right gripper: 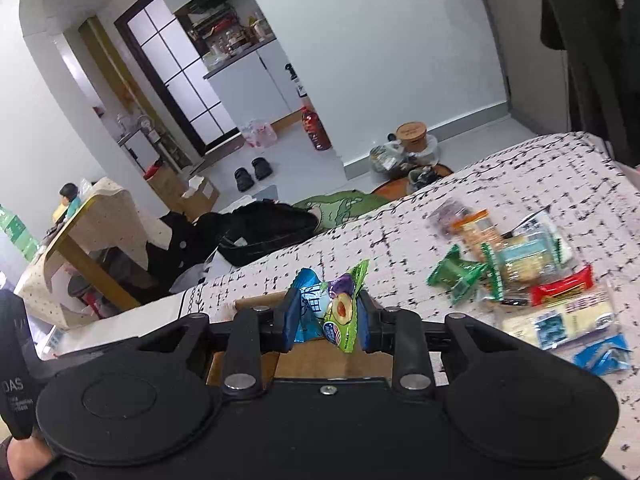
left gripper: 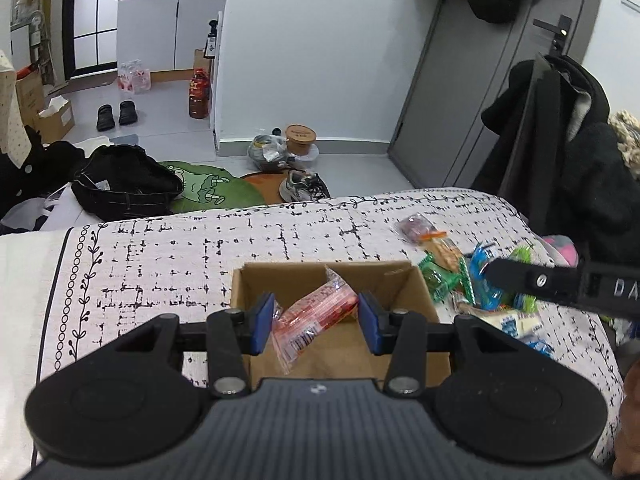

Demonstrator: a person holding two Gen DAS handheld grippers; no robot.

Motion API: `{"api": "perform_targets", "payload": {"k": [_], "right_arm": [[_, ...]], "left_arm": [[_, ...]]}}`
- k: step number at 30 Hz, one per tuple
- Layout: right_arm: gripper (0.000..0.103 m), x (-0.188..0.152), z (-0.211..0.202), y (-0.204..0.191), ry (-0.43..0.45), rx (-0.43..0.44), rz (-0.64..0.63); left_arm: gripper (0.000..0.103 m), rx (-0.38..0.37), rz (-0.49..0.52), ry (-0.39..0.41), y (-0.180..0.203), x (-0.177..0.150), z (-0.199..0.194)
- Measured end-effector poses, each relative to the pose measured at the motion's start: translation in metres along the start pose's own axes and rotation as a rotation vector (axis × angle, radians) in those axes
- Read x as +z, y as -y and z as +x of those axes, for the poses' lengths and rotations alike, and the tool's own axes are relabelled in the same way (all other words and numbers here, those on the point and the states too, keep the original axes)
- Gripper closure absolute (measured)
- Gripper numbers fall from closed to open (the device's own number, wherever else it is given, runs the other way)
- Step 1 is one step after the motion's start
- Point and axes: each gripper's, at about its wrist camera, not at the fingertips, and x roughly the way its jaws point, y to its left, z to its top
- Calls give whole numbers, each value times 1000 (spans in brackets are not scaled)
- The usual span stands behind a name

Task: Organize snacks
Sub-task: 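Carry both held snacks over the cardboard box, then open the left gripper over the box while the right releases its candy inside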

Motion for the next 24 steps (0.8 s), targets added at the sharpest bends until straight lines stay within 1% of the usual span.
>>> {"api": "perform_targets", "payload": {"k": [6, 11, 14, 18, 19, 20, 21, 23, 24], "right_arm": [[75, -4, 20, -7, -40, -4, -7], [74, -5, 32, -10, -57, 3, 1], [74, -5, 34, -12, -55, 7, -1], [72, -6, 42, -10, -65, 5, 8], [71, -6, 42, -10, -63, 13, 6], [68, -5, 42, -10, -57, 17, 4], [54, -4, 41, -10, -47, 15, 1], [40, -4, 37, -9, -30, -9, 2], [38, -4, 34, -8, -21, -23, 5]], "left_arm": [[57, -4, -28, -13, -4, 1, 18], [55, 19, 5, 2, 0, 0, 20], [49, 21, -3, -2, -1, 1, 19], [38, 47, -29, 6, -6, -1, 13], [35, 47, -38, 6, -8, -2, 11], [34, 49, -45, 4, -9, -3, 10], [33, 57, -52, -1, -10, -4, 8], [32, 70, -64, -11, -11, -6, 4], [30, 75, -70, -16, -12, -6, 3]]}}
